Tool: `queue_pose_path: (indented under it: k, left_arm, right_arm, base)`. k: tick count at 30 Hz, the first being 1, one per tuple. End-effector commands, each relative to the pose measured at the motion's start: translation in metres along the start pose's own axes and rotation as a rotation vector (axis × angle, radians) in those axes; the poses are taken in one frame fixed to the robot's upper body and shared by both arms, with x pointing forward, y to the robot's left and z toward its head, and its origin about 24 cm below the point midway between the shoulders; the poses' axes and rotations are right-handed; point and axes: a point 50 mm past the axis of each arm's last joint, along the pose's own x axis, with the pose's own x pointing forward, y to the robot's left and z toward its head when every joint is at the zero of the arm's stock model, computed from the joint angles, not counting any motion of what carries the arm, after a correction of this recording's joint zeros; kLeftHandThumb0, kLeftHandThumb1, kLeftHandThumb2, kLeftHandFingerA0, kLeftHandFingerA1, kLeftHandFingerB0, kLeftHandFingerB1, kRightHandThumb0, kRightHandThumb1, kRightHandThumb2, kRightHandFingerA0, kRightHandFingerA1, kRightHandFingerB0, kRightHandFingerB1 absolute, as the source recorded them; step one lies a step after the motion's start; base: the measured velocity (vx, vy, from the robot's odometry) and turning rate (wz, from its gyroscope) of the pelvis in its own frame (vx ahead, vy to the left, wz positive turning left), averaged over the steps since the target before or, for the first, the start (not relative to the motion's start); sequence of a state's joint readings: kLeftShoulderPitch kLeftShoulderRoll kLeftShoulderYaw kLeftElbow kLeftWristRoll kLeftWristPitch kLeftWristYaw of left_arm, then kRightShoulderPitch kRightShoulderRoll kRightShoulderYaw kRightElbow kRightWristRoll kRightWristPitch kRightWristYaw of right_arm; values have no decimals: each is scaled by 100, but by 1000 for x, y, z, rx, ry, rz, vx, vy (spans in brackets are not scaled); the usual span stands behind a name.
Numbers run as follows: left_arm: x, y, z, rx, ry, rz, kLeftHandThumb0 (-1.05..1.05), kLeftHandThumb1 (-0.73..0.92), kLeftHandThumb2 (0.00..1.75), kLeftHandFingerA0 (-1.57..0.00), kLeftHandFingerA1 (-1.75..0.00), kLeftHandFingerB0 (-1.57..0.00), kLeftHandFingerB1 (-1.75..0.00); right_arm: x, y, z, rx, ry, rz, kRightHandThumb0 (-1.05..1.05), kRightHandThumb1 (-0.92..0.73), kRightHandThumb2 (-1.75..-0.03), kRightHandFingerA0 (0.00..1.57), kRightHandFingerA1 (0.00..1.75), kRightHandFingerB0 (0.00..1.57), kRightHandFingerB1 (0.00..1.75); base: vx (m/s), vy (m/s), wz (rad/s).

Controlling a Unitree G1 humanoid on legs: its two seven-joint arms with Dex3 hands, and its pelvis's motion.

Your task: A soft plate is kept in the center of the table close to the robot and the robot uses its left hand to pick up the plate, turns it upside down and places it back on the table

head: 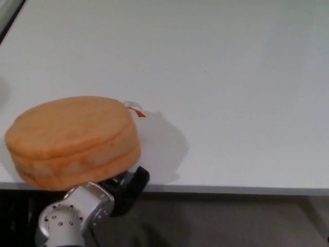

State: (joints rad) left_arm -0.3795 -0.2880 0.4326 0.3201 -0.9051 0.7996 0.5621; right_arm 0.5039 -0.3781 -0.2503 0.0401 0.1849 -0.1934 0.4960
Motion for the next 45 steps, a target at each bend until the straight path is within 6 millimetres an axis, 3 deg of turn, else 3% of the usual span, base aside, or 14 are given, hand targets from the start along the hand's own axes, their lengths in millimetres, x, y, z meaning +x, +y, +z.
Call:
queue_pose_path:
  k: [1,2,12,16,17,21,23,24,29,30,33,37,44,45]
  left_arm:
    - [5,3,-54,20,201,7,-45,52,87,-127,-149,-80,-121]
    - [5,-4,-56,47,211,-20,-43,50,86,-126,-148,-87,-125]
    - [5,-38,-76,182,273,-139,-47,54,89,-124,-148,-78,-121]
    - [5,-45,-82,207,282,-136,-47,53,88,-125,-148,-78,-122]
    - [5,-46,-82,220,283,-139,-48,53,88,-125,-148,-78,-121]
    - [4,-51,-87,255,285,-151,-47,54,89,-123,-148,-77,-122]
    - [5,-51,-89,252,286,-137,-47,54,88,-124,-148,-75,-120]
    - [5,-51,-89,253,290,-137,-48,54,89,-124,-148,-79,-123]
    - [4,-51,-89,268,293,-145,-49,53,89,-124,-148,-86,-127]
    - [3,-49,-91,272,266,-167,-42,73,61,-94,-175,-61,-171]
    - [3,-46,-92,273,263,-227,-60,74,66,-77,-174,-53,-115]
    - [2,-42,-92,301,267,-310,-88,86,66,-54,-74,-32,-42]
    - [-3,-39,-89,324,259,-398,-90,71,109,-14,-51,-4,-31]
    - [-4,-39,-89,330,252,-412,-90,73,109,-16,-52,-6,-32]
  right_arm:
    - [-1,-4,0,-12,22,-10,-73,-75,-110,65,62,25,49]
    - [-2,-5,1,-11,15,-6,-74,-92,-68,73,48,32,35]
    - [0,-5,3,-17,8,-10,-73,-75,-110,65,62,25,50]
    - [0,-6,4,-33,15,-14,-73,-74,-110,65,62,26,49]
    - [1,-6,5,-32,10,-10,-73,-92,-69,72,47,31,35]
    - [1,-6,6,-29,5,-4,-74,-92,-68,73,46,32,35]
    - [1,-7,5,-27,10,-10,-73,-74,-110,64,60,24,49]
    - [1,-7,5,-26,9,-8,-75,-91,-68,73,46,32,34]
    - [1,-7,7,-34,7,-8,-75,-91,-68,74,46,31,34]
    - [2,-7,7,-38,6,-5,-75,-92,-68,74,47,31,35]
    - [2,-7,7,-31,13,-6,-75,-91,-68,73,46,32,34]
    - [3,-7,6,-32,6,-10,-75,-92,-68,74,46,31,35]
    - [3,-8,7,-46,5,-10,-76,-92,-69,74,46,31,34]
    - [3,-7,6,-37,10,-13,-77,-76,-110,67,61,26,49]
  base:
    - [0,0,0]
    - [0,0,0]
    - [0,0,0]
    - [0,0,0]
    - [0,0,0]
    - [0,0,0]
    - [0,0,0]
    - [0,0,0]
    - [0,0,0]
    - [0,0,0]
    - [0,0,0]
    - [0,0,0]
    - [0,0,0]
    - [0,0,0]
